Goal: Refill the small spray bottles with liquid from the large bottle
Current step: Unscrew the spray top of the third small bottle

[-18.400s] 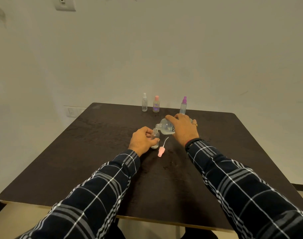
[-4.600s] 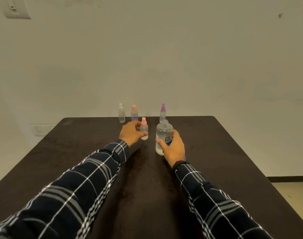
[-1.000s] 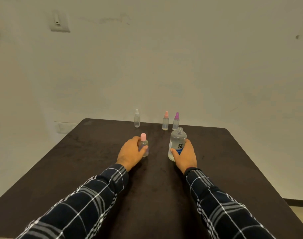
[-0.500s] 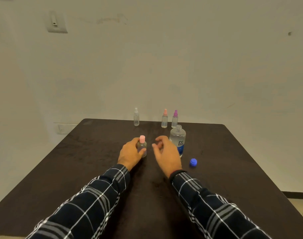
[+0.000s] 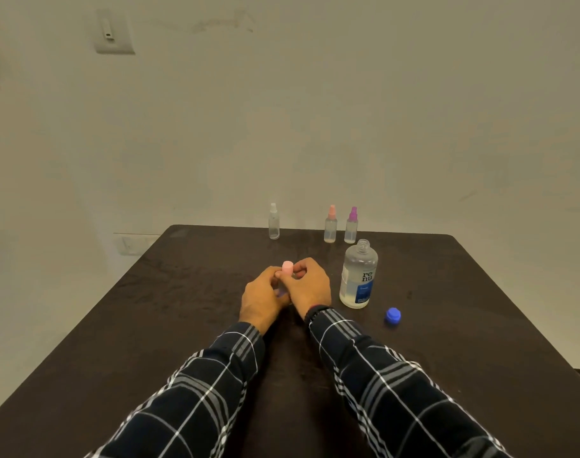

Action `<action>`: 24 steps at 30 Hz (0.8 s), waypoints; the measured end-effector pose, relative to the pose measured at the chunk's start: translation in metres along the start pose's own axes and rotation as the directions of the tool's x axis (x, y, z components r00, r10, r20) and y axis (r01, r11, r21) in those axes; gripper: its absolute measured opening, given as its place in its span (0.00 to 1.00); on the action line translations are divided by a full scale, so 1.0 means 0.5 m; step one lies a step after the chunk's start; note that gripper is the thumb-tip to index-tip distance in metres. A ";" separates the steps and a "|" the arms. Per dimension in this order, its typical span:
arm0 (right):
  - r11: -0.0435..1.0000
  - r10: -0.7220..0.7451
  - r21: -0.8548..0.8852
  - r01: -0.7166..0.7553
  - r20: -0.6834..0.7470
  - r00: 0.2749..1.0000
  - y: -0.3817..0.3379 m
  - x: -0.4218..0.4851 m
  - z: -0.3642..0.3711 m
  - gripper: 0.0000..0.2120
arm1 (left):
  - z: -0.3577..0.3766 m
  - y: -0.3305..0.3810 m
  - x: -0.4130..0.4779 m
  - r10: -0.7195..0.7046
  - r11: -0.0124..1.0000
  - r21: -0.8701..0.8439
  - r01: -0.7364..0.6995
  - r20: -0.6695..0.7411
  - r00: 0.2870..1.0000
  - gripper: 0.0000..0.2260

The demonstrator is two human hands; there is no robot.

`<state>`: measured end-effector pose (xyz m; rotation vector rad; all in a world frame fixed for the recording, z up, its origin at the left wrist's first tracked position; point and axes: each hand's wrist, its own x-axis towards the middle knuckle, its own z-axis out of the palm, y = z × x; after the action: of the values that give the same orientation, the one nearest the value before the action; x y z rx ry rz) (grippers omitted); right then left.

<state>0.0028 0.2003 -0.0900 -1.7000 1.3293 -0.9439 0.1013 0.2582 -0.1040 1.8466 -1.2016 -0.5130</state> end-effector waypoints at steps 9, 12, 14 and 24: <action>0.995 -0.082 0.076 0.069 0.186 0.979 0.001 -0.007 -0.011 0.19 | -0.007 0.013 0.005 -0.035 0.999 0.037 0.034 0.028 0.999 0.18; 0.990 0.005 0.136 -0.031 0.190 0.982 -0.012 -0.013 -0.009 0.26 | -0.007 0.017 0.000 -0.032 0.998 0.062 0.030 0.034 0.999 0.17; 0.982 0.022 0.182 -0.053 0.167 0.986 -0.017 -0.014 -0.008 0.22 | -0.008 0.021 0.000 -0.038 0.996 0.082 0.034 0.039 0.999 0.15; 0.994 -0.082 0.081 0.066 0.201 0.976 -0.022 -0.021 -0.006 0.21 | -0.008 0.020 0.001 -0.030 0.994 0.106 0.027 0.026 0.999 0.15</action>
<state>0.0027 0.2121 -0.0801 -1.7481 1.0908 -0.8254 0.0987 0.2578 -0.0933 1.9540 -1.2433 -0.5007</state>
